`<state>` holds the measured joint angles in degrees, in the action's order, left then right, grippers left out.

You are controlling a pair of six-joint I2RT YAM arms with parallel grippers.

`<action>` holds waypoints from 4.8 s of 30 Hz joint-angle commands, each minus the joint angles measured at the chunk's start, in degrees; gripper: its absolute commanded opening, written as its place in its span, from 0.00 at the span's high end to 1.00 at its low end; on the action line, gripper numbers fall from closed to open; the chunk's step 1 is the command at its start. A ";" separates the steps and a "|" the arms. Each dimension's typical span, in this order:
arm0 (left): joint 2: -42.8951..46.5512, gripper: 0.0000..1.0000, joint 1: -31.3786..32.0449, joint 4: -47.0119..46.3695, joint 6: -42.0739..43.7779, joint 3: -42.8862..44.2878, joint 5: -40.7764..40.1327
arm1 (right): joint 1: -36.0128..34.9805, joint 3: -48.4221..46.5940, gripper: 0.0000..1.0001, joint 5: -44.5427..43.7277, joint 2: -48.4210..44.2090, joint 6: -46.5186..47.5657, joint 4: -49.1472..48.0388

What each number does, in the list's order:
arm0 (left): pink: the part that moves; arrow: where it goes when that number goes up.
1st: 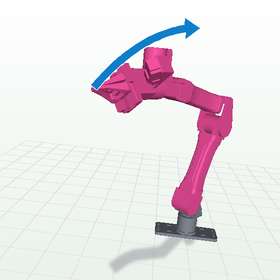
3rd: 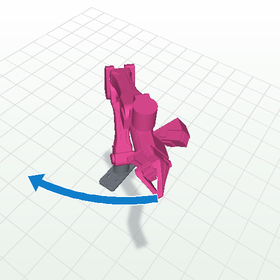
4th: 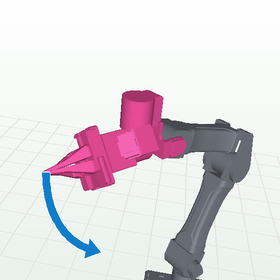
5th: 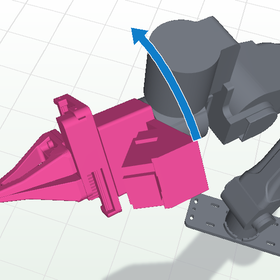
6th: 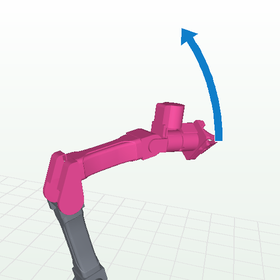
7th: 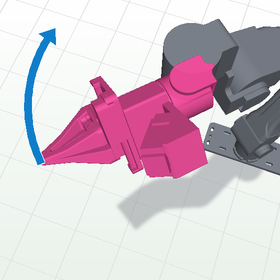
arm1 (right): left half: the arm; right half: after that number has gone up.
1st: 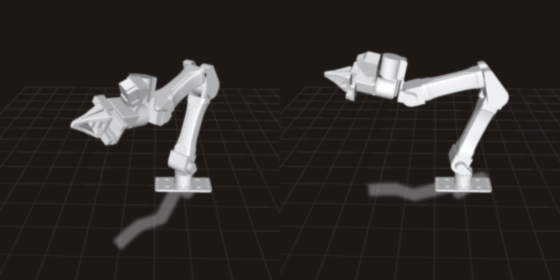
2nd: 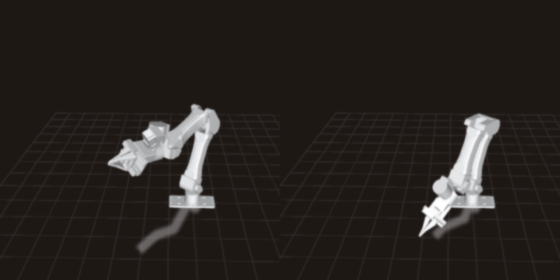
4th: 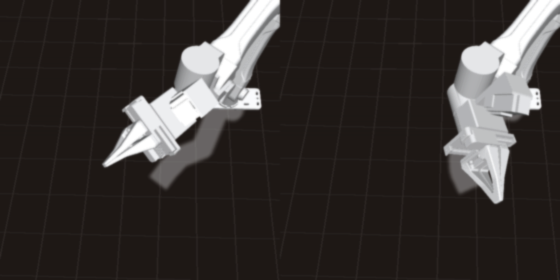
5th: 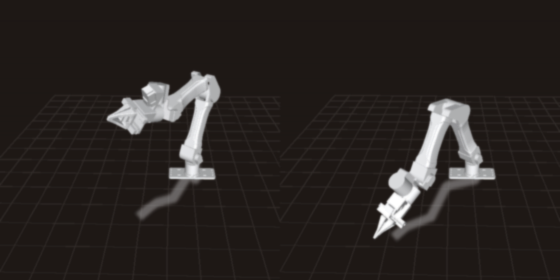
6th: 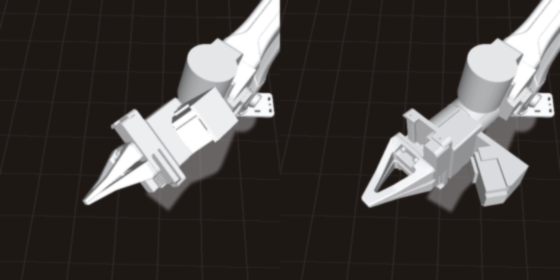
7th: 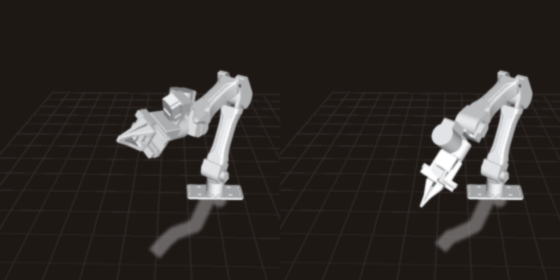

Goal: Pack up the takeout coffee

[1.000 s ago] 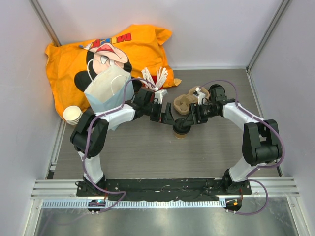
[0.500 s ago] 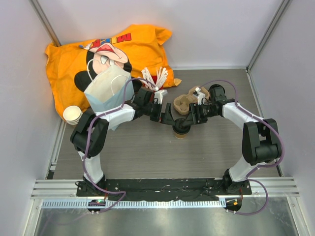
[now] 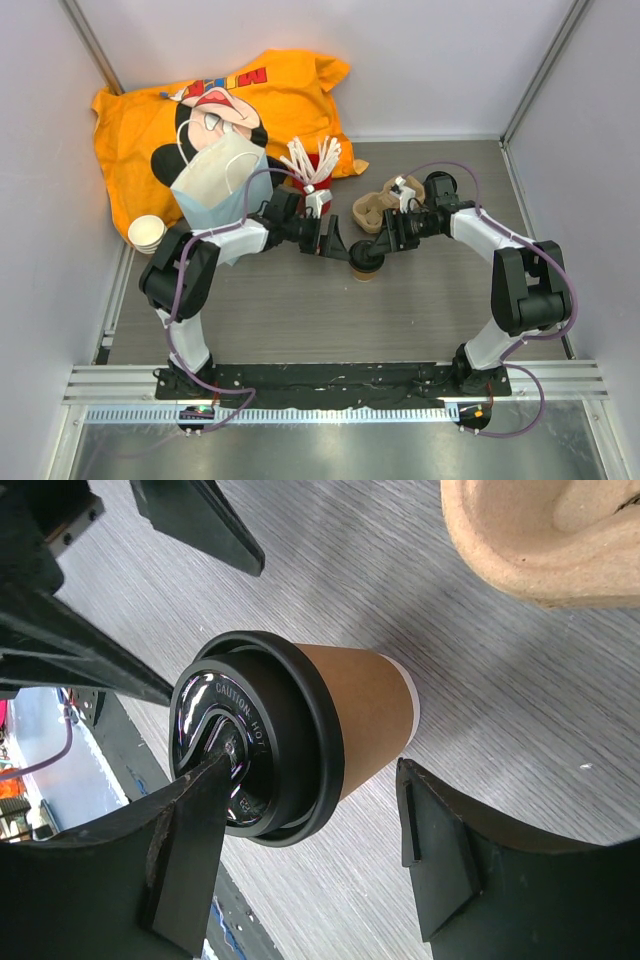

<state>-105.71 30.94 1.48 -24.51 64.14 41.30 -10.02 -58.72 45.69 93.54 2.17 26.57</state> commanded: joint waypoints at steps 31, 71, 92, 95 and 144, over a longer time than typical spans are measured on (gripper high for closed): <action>-4.15 0.37 1.93 7.21 4.38 3.09 -8.86 | -2.28 -0.87 0.30 -7.81 1.82 1.96 0.33; 5.60 0.14 -0.26 10.38 4.12 17.24 4.40 | -2.99 -12.90 0.00 -14.31 -9.68 12.50 11.58; 18.25 0.00 -0.18 31.11 16.15 35.34 7.92 | -4.38 -28.13 0.12 -14.13 -26.55 22.93 18.96; 20.53 0.00 -0.26 36.47 20.11 37.89 4.50 | -7.89 -23.29 0.18 -18.16 -27.44 28.47 19.22; 41.46 0.00 -19.34 48.01 29.26 22.96 -21.79 | -25.75 -21.18 0.51 -31.89 -0.20 37.46 28.99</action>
<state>-65.58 12.21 51.29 5.96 87.15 17.58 -35.31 -80.64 15.49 94.50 40.58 58.13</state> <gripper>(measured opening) 0.996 0.497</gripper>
